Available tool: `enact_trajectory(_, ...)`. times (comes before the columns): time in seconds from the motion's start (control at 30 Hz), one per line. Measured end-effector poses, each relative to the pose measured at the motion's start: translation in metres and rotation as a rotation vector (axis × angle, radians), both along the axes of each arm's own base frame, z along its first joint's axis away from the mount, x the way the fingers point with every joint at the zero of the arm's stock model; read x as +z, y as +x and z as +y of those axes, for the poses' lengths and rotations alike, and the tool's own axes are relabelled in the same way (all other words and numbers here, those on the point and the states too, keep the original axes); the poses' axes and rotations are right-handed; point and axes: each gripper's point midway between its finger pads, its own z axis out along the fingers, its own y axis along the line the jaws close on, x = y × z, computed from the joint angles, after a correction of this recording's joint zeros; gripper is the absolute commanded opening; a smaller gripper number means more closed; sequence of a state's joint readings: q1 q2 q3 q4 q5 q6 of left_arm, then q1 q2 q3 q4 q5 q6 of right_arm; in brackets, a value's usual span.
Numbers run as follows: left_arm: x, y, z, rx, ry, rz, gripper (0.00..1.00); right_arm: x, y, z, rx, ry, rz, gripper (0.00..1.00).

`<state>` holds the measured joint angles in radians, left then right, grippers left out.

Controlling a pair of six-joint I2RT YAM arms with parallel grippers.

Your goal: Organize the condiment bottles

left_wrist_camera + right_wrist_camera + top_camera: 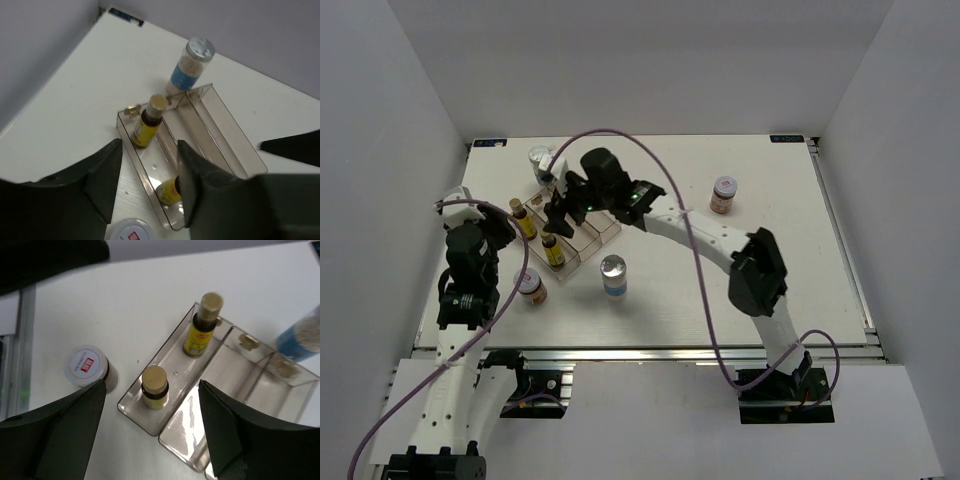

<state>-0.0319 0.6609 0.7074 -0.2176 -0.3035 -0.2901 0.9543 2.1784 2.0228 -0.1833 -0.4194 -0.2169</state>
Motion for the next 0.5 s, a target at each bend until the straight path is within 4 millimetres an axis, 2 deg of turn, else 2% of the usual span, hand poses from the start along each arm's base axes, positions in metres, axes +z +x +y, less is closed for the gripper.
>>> enact_trajectory(0.07, -0.011, 0.001, -0.006, -0.016, -0.047, 0.051, 0.38, 0.037, -0.003, -0.019, -0.034, 0.036, -0.022, 0.76)
enact_trajectory(0.1, -0.015, 0.001, -0.008, -0.022, -0.068, 0.072, 0.34, 0.056, -0.004, -0.032, -0.057, 0.063, -0.026, 0.73)
enact_trajectory(0.13, -0.021, 0.001, -0.011, -0.026, -0.094, 0.101, 0.34, 0.076, -0.006, -0.049, -0.081, 0.088, -0.025, 0.66)
enact_trajectory(0.17, -0.027, -0.001, -0.013, -0.026, -0.119, 0.131, 0.35, 0.091, -0.006, -0.066, -0.106, 0.108, -0.021, 0.48)
enact_trajectory(0.23, -0.039, -0.010, -0.016, -0.016, -0.165, 0.194, 0.43, 0.113, -0.003, -0.103, -0.150, 0.157, -0.010, 0.37)
enact_trajectory(0.27, -0.044, -0.014, -0.016, -0.008, -0.184, 0.219, 0.47, 0.116, 0.000, -0.129, -0.185, 0.169, 0.012, 0.37)
enact_trajectory(0.33, -0.054, -0.024, -0.018, 0.010, -0.226, 0.270, 0.64, 0.108, 0.006, -0.170, -0.247, 0.174, 0.052, 0.47)
enact_trajectory(0.37, -0.059, -0.028, -0.018, 0.017, -0.240, 0.293, 0.67, 0.097, 0.009, -0.188, -0.280, 0.162, 0.077, 0.68)
enact_trajectory(0.43, -0.072, -0.035, -0.021, 0.027, -0.270, 0.349, 0.71, 0.070, 0.006, -0.214, -0.319, 0.129, 0.136, 0.87)
enact_trajectory(0.5, -0.085, -0.039, -0.023, 0.037, -0.290, 0.414, 0.73, 0.043, -0.008, -0.229, -0.311, 0.094, 0.204, 0.89)
